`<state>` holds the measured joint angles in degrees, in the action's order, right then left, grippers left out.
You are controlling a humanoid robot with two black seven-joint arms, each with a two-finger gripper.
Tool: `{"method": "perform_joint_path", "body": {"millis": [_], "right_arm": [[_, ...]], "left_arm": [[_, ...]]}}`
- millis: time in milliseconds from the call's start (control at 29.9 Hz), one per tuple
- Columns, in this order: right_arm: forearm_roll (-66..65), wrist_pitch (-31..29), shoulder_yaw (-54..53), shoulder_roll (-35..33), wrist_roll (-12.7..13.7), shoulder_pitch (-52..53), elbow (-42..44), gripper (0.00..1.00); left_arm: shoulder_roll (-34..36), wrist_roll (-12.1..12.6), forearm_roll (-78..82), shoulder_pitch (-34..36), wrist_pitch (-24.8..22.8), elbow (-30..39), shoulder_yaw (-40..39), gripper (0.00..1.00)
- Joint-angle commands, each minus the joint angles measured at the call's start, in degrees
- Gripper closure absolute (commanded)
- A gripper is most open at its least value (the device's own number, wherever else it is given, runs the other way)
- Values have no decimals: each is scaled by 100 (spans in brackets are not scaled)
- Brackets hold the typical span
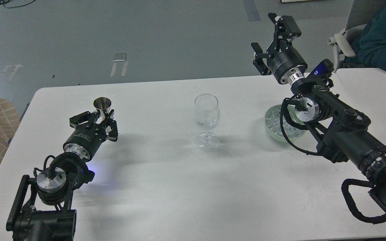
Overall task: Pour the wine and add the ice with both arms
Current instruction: 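Lower the jigger onto the table and open the left gripper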
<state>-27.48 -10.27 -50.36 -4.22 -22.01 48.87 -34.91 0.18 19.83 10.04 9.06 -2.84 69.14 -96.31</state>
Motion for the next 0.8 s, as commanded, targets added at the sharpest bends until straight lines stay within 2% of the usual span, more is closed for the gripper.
{"method": "perform_joint_path", "body": {"millis": [0,401,635,769], "right_arm": [[6,-1,0,0,4,0,1,0],[6,8,0,0,4,0,1,0],[6,-1,0,0,4,0,1,0],[6,-1,0,0,4,0,1,0]], "left_arm": [[-1,-58,-11,8,-15,-155,-2,67],[8,-76,-2,8,-59,-366,15,64],[26,-67,6,8,-50,-384,24,53],[61,-76,6,-1,-50,-384,33,52]]}}
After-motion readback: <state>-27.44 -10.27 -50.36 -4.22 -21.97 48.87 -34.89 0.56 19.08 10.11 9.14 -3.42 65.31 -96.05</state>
